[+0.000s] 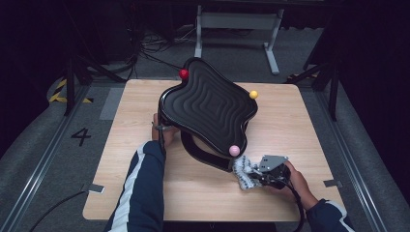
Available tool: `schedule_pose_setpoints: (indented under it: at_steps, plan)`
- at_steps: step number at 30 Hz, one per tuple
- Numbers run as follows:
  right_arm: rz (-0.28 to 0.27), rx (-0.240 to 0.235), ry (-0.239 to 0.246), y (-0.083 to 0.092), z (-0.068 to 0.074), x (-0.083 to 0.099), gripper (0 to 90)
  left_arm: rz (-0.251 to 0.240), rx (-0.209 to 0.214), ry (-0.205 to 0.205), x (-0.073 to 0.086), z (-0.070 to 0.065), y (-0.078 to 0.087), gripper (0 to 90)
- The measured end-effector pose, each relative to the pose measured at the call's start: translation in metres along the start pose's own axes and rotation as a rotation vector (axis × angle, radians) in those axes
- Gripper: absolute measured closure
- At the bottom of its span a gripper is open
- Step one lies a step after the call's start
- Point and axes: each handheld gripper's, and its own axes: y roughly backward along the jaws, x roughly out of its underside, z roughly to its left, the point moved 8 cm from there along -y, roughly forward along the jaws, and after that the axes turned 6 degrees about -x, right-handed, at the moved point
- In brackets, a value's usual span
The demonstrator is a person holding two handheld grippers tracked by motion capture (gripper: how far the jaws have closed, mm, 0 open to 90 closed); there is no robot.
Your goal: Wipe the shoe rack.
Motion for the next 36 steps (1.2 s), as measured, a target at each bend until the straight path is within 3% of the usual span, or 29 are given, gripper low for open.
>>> schedule_pose_setpoints:
  at_steps: [3, 5, 8, 9, 13, 18, 20, 24, 29, 34, 36]
  plan:
    - [-0.035, -0.044, 0.018, 0.004, 0.010, -0.007, 80.3, -0.001, 0.004, -0.016, 0.001, -0.003, 0.001, 72.2]
    - [-0.054, -0.052, 0.032, 0.005, 0.017, -0.012, 80.3, -0.003, -0.012, -0.019, 0.003, -0.002, 0.002, 73.8]
    - [-0.088, -0.079, 0.031, 0.005, 0.027, -0.021, 80.2, -0.022, 0.009, 0.010, 0.005, -0.003, 0.003, 74.2]
    - [-0.096, -0.083, 0.035, 0.005, 0.030, -0.024, 80.2, -0.019, -0.009, -0.007, 0.006, -0.001, 0.005, 74.4]
    - [-0.105, -0.076, 0.053, 0.001, 0.040, -0.032, 80.3, -0.014, -0.012, -0.004, 0.009, -0.003, 0.008, 74.6]
    - [-0.113, -0.033, 0.074, -0.005, 0.046, -0.043, 80.2, -0.002, -0.046, -0.043, 0.014, -0.002, 0.016, 74.6]
    - [-0.120, -0.021, 0.062, -0.007, 0.046, -0.045, 80.2, -0.007, -0.051, -0.032, 0.016, -0.001, 0.019, 74.6]
    - [-0.109, 0.020, 0.042, -0.013, 0.044, -0.047, 80.4, -0.017, -0.043, -0.049, 0.023, 0.000, 0.027, 74.6]
    - [-0.108, 0.084, 0.009, -0.012, 0.028, -0.042, 80.8, -0.034, -0.031, -0.043, 0.033, -0.001, 0.039, 74.7]
    - [-0.136, 0.113, -0.025, -0.002, 0.012, -0.031, 80.8, -0.054, 0.006, -0.069, 0.047, -0.011, 0.054, 74.7]
    - [-0.153, 0.115, -0.032, 0.001, 0.006, -0.027, 80.8, -0.056, 0.035, -0.052, 0.054, -0.017, 0.061, 74.7]
